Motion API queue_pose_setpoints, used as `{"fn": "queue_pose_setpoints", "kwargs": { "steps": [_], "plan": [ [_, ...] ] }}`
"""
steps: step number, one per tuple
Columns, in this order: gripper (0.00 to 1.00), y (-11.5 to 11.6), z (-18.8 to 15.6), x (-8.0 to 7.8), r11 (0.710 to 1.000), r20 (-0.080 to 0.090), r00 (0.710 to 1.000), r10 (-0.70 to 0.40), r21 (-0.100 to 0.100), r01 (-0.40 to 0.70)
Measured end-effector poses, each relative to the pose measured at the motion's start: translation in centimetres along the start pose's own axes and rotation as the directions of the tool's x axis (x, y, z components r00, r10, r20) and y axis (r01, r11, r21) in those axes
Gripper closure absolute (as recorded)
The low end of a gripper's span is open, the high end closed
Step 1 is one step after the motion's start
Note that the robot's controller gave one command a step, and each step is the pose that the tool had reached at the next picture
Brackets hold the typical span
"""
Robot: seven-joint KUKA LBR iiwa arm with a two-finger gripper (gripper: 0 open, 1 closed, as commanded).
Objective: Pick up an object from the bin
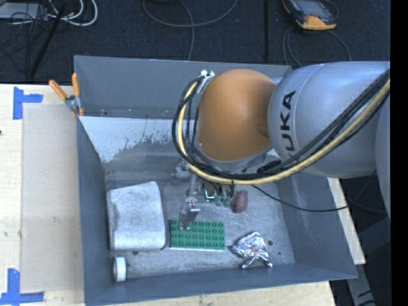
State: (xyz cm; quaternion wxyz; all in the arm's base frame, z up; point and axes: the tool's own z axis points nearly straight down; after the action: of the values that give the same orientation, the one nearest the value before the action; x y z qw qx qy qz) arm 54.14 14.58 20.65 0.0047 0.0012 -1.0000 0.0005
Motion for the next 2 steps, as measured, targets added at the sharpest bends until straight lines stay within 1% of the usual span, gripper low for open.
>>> {"fn": "queue_pose_setpoints", "kwargs": {
  "steps": [1,2],
  "plan": [
    [0.00,-6.44,11.68,-1.59,0.968,0.002,0.968,-0.250,0.002,0.250],
    [1.00,-6.31,11.35,-1.71,0.969,0.007,0.969,-0.248,0.000,0.248]
  ]
}}
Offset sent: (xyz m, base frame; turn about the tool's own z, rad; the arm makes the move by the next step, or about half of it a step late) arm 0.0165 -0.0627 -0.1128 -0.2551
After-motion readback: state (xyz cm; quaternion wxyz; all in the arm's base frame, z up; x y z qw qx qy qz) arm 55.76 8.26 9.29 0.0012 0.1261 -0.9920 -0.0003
